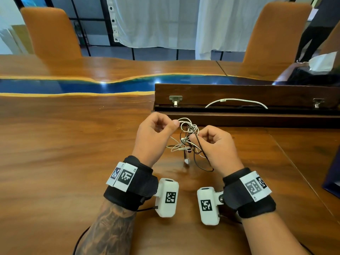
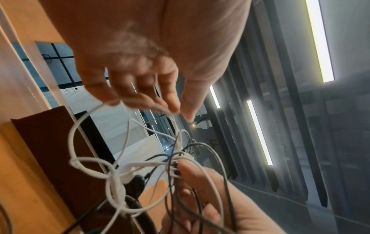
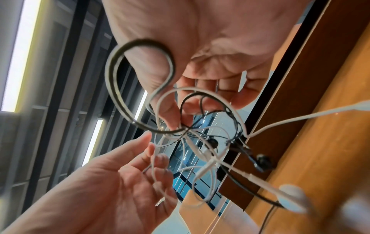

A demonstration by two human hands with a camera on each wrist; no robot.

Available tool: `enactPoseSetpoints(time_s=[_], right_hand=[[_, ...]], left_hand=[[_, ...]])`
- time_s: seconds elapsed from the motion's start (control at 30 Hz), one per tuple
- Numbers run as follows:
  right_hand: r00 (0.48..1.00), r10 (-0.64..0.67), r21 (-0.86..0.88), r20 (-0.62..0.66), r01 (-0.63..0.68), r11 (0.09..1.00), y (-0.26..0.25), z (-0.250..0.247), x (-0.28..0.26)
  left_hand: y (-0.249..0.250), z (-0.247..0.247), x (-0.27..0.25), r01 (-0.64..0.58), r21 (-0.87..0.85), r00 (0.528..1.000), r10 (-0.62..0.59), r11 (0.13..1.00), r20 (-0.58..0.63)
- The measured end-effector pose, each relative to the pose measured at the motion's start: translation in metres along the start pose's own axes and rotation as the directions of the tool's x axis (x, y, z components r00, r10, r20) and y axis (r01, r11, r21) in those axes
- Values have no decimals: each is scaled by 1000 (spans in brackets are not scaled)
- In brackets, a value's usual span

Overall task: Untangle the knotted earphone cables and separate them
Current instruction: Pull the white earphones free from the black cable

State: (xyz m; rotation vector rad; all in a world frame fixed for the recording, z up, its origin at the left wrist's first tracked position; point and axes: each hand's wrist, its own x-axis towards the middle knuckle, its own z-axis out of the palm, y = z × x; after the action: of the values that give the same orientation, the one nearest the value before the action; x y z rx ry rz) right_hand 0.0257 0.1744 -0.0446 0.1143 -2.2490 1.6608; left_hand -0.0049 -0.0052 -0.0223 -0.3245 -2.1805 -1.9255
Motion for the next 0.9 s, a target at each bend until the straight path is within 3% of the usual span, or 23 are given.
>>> enactPoseSetpoints(time_s=[0.13, 0.2, 0.37, 0.63, 0.8, 0.9], right_hand=[[999, -24, 6, 23, 24, 1000, -3, 0, -2], [996, -35, 1, 82, 36, 999, -6, -1, -3], [986, 1, -11, 167, 0, 1000, -9, 0, -5], [999, -20, -66, -47, 17, 998, -3, -1, -2], [1000, -22, -177, -19, 19, 984, -5, 2, -4], [999, 53, -139, 9, -51, 989, -6, 4, -5]], left_hand=[[-3, 3, -3, 38, 86, 971, -57, 996, 231], [-4, 6, -5, 44, 118, 960, -75, 992, 269], [-5, 5, -4, -2, 151, 967, -36, 989, 250], [-5, 7, -5, -27, 227, 970, -29, 974, 240], [-8, 9, -5, -40, 317, 970, -39, 947, 239], [-8, 11, -5, -47, 318, 981, -17, 947, 196]])
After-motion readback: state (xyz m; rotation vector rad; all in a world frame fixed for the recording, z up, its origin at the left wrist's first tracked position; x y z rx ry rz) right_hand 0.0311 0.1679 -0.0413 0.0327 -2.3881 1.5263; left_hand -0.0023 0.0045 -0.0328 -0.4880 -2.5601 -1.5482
